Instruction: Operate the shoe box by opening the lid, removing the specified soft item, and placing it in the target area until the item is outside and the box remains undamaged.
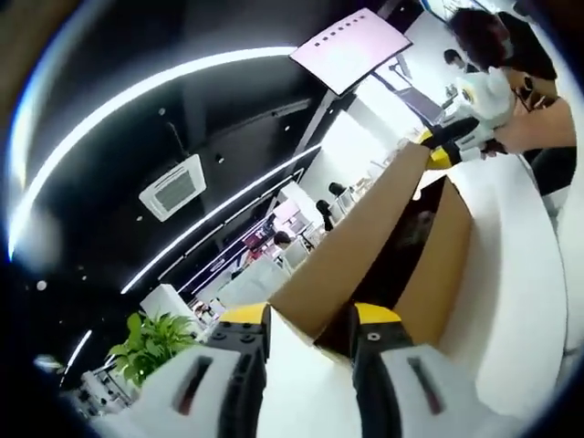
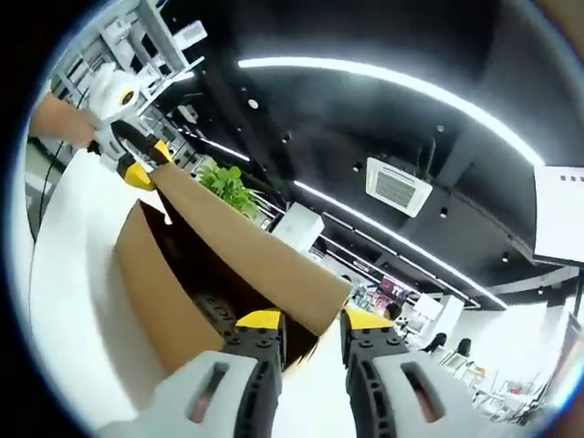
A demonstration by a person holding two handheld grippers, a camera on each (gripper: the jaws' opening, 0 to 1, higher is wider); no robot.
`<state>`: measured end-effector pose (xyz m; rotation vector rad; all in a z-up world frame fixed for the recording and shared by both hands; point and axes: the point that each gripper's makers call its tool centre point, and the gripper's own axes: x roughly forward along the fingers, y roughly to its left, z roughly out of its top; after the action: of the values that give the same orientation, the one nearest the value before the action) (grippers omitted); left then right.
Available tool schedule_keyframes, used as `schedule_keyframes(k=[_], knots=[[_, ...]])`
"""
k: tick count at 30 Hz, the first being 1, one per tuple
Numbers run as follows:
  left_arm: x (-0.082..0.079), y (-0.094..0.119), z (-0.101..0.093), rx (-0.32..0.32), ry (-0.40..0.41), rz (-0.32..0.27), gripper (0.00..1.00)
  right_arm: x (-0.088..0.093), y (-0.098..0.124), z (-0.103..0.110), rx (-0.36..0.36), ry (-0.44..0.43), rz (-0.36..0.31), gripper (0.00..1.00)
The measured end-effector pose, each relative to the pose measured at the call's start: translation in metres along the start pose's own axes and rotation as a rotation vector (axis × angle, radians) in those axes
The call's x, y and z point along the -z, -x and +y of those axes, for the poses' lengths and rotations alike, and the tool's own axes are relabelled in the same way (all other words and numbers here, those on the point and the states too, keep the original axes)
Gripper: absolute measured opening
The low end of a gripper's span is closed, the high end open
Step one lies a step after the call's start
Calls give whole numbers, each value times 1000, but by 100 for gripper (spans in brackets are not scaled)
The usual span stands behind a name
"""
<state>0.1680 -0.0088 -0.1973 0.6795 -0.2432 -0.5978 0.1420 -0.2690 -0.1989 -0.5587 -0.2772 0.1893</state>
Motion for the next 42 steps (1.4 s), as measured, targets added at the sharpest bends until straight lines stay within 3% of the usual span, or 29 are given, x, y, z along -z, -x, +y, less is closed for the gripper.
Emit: schedule_keyframes(k=[6, 15, 25, 29, 33, 36, 38, 39, 42], knots=[[-2, -1, -1, 4, 51, -12, 36, -2, -4, -2, 16, -58, -12, 28], [-3, -2, -3, 17, 80, -21, 39, 3, -9, -6, 49, -39, 12, 27], [-5, 1, -5, 59, 111, -41, 44, -4, -16, -13, 98, -26, -17, 22], [-5, 1, -7, 70, 120, -43, 46, -8, -19, -20, 106, -84, -31, 23], [-5, 1, -10, 75, 176, -49, 49, -9, -21, -26, 142, -71, -18, 22], [-4, -1, -13, 85, 193, -58, 57, -9, -23, -27, 148, -77, -18, 19], [-5, 0, -19, 129, 221, -68, 59, -11, -25, -25, 147, -60, -23, 13], [-5, 1, -18, 126, 233, -67, 59, -11, -25, -30, 170, -12, -13, 12], [-2, 4, -17, 148, 249, -56, 56, -11, -26, -30, 178, -29, -6, 9]])
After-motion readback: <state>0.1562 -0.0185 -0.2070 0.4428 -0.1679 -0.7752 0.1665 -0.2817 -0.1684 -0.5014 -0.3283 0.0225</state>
